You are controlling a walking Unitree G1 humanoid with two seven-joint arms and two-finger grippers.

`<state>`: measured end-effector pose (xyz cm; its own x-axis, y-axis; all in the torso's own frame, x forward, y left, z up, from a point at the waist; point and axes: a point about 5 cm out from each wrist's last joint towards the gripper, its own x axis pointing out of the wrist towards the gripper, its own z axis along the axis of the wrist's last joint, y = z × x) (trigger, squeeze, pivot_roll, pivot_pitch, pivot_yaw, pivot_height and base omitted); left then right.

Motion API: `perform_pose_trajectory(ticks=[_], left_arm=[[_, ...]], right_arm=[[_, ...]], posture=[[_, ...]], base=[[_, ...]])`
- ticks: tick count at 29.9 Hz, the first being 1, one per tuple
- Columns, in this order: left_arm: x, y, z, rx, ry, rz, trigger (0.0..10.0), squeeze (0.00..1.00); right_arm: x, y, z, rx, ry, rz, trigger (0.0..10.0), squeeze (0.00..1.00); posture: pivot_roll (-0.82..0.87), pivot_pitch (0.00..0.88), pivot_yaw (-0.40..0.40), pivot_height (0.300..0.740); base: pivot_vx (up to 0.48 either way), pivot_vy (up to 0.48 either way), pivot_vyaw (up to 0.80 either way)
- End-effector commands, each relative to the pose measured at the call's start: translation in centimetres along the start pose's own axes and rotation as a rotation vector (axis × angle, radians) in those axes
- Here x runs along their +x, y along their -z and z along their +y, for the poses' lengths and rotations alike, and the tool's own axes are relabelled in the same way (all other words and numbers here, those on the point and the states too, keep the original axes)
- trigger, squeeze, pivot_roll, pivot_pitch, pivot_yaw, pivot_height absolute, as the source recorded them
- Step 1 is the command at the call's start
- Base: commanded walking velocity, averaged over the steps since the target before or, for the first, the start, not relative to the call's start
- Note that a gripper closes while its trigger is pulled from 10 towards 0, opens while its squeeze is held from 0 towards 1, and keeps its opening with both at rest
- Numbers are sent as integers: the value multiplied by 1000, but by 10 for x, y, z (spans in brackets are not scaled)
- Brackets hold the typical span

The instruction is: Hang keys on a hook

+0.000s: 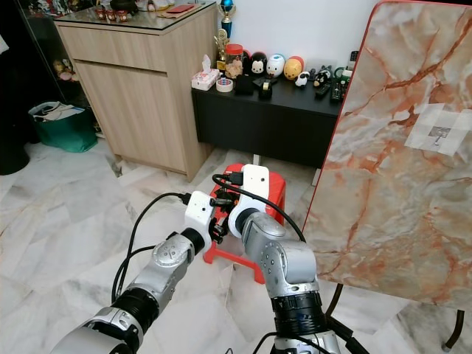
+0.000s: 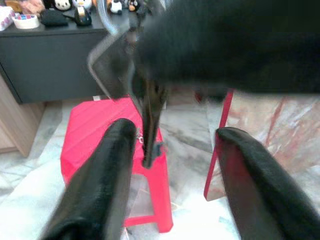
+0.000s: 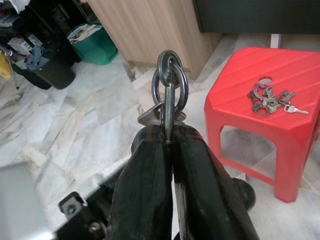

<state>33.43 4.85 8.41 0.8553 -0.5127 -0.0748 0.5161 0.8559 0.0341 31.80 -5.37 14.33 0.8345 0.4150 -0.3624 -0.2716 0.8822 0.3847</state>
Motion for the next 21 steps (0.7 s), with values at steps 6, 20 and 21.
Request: perform_pose_trajectory(ticks=[6, 20, 21], left_arm=[[2, -3, 2, -13, 0, -13, 0, 0], [3, -5, 4, -32, -11, -27, 0, 0], [3, -5, 4, -32, -12, -28, 0, 0]], right_arm=[[0, -5, 21, 29, -61, -23, 10000, 0], [0, -5, 23, 46, -67, -25, 10000, 0], [0, -5, 23, 46, -67, -25, 10000, 0]], posture=[[-14, 0, -39, 724], [-16, 0, -36, 724], [-17, 0, -35, 724]], base=[[0, 0, 0], [0, 0, 0], [0, 0, 0]])
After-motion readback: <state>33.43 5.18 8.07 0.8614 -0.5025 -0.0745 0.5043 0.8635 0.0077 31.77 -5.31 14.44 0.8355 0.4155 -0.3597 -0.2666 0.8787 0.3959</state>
